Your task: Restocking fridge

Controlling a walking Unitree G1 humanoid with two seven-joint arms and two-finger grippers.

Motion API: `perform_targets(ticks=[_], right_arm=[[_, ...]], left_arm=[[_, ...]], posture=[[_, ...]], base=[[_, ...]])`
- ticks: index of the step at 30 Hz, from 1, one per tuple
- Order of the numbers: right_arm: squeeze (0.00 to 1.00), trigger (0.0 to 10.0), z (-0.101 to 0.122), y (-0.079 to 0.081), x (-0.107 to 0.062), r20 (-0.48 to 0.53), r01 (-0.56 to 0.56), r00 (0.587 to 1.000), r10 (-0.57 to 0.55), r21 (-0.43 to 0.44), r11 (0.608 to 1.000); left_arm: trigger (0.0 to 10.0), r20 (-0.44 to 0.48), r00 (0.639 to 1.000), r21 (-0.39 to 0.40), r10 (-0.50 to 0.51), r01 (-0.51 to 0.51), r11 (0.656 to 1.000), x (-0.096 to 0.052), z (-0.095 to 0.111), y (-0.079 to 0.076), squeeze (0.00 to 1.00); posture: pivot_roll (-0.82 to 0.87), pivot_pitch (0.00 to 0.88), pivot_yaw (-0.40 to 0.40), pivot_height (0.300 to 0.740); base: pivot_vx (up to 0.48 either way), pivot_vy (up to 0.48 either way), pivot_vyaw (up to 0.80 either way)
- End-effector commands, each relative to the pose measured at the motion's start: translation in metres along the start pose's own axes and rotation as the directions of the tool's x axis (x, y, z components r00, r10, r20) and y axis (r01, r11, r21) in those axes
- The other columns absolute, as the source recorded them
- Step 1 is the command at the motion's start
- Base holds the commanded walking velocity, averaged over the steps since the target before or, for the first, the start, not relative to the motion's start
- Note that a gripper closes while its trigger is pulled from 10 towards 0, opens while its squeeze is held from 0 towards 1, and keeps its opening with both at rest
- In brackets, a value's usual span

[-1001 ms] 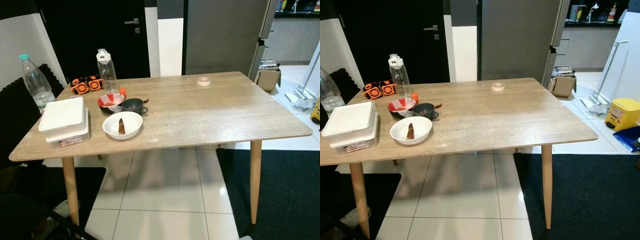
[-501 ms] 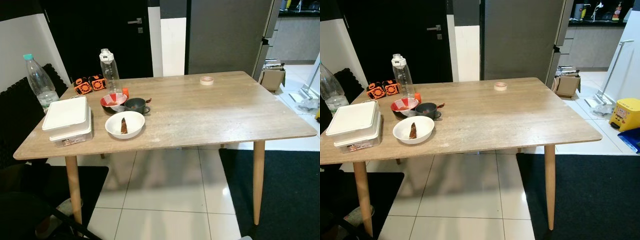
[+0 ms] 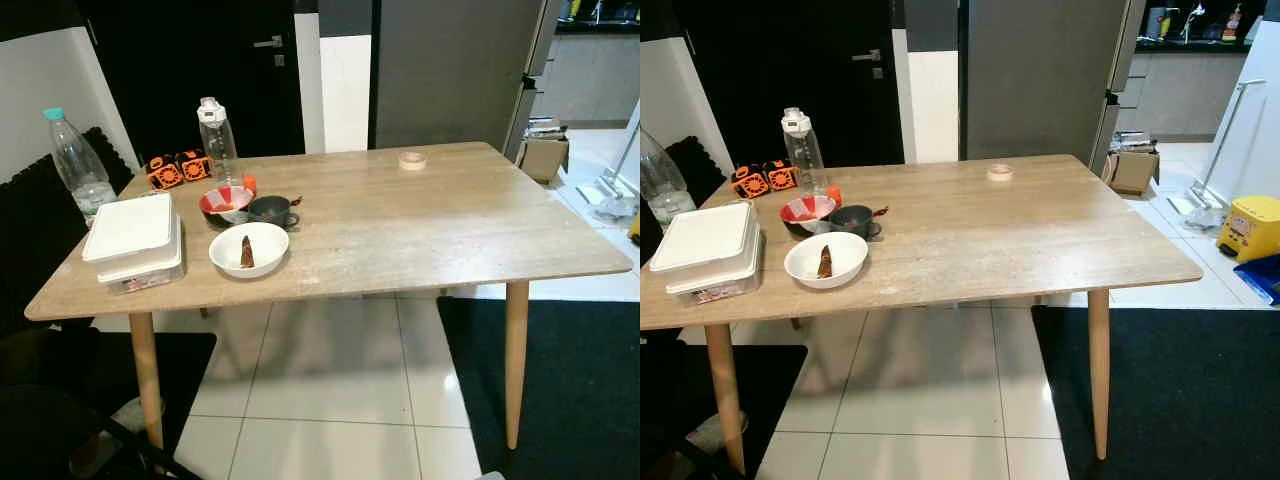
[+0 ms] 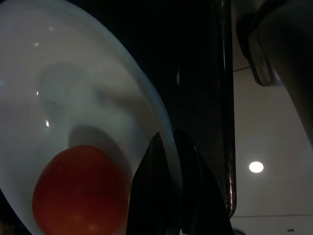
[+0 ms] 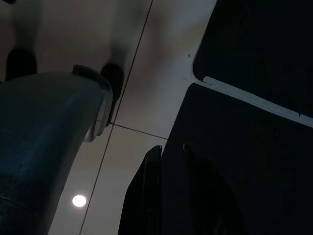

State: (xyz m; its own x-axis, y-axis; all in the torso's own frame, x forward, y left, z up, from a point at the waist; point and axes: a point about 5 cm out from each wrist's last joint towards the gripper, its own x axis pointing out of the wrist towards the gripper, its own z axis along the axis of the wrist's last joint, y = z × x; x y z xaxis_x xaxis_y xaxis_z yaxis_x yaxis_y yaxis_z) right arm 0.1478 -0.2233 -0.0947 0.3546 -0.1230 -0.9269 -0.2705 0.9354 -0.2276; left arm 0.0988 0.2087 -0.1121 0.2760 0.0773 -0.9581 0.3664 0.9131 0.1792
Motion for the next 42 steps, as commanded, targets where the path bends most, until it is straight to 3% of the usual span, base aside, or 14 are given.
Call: perform_targets(ticks=[1, 10, 42], right_arm=[[0.0, 10.0, 0.0021, -0.0007, 0.0, 0.005, 0.001, 1.0, -0.001, 0.002, 1.0], [0.0, 10.0, 0.0013, -0.0007, 0.0, 0.002, 0.002, 1.0, -0.002, -0.002, 1.0], [0.0, 10.0, 0.0038, -0.006, -0.0003, -0.007, 0.007, 1.0, -0.007, -0.013, 1.0]], left_arm=[[10.0, 0.0, 1.0, 0.016, -0.005, 0.005, 1.0, 0.0, -0.0005, -0.0014, 0.0], [10.0, -0.003, 1.0, 0.022, -0.008, 0.008, 1.0, -0.0001, -0.0012, -0.0004, 0.0], [10.0, -0.003, 1.0, -0.022, -0.021, 0.021, 1.0, 0.0002, -0.0017, -0.006, 0.0]], posture=[[-0.07, 0.0, 0.044, 0.74], [-0.07, 0.0, 0.047, 0.74], [-0.07, 0.0, 0.015, 0.74]], base=[[0.0, 0.0, 0.0], [0.0, -0.118, 0.0], [0.0, -0.433, 0.0]])
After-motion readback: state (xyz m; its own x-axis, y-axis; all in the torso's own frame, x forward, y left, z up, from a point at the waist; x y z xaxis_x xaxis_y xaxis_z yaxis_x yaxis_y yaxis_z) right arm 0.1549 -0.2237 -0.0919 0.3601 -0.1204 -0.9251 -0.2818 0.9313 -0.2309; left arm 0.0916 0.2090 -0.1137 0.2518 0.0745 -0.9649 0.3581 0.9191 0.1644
